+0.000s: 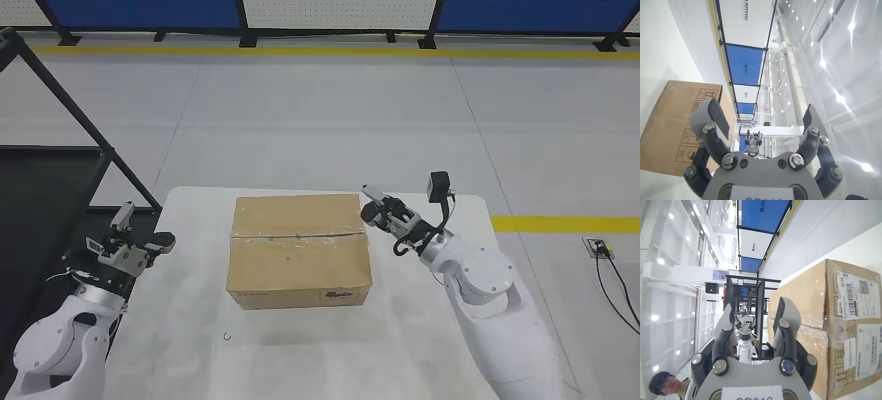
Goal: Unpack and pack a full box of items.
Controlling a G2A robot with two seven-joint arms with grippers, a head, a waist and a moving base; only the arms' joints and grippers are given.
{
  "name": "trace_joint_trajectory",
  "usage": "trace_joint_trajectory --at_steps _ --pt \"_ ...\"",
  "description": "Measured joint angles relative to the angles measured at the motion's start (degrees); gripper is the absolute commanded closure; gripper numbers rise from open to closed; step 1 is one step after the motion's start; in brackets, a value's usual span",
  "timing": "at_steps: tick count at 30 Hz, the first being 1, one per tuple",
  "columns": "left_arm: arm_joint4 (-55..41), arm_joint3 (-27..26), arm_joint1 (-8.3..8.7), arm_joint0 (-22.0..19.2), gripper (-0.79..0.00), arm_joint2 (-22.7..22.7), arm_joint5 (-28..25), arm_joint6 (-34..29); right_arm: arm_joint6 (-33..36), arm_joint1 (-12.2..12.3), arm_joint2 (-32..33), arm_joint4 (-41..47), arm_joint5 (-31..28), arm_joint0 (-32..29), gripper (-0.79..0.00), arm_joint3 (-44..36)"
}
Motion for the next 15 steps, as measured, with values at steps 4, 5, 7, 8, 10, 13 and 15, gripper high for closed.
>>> trace_joint_trajectory --at_steps 4,5,7,8,10,13,15 --pt "0.0 0.0 0.0 0.0 -0.785 0.0 0.0 0.0 0.0 0.0 0.0 0.0 0.01 0.0 -0.729 0.0" --pt "0.0 0.0 0.0 0.0 -0.784 0.0 0.0 0.0 0.0 0.0 0.0 0.0 0.01 0.0 -0.747 0.0" --pt "0.0 0.0 0.0 0.0 -0.784 0.0 0.0 0.0 0.0 0.0 0.0 0.0 0.01 0.0 -0.775 0.0" --pt "0.0 0.0 0.0 0.0 -0.784 0.0 0.0 0.0 0.0 0.0 0.0 0.0 0.01 0.0 -0.782 0.0" --pt "0.0 0.0 0.0 0.0 -0.784 0.0 0.0 0.0 0.0 0.0 0.0 0.0 0.01 0.0 -0.784 0.0" --pt "0.0 0.0 0.0 0.0 -0.784 0.0 0.0 0.0 0.0 0.0 0.0 0.0 0.01 0.0 -0.784 0.0" --pt "0.0 0.0 0.0 0.0 -0.784 0.0 0.0 0.0 0.0 0.0 0.0 0.0 0.01 0.0 -0.784 0.0"
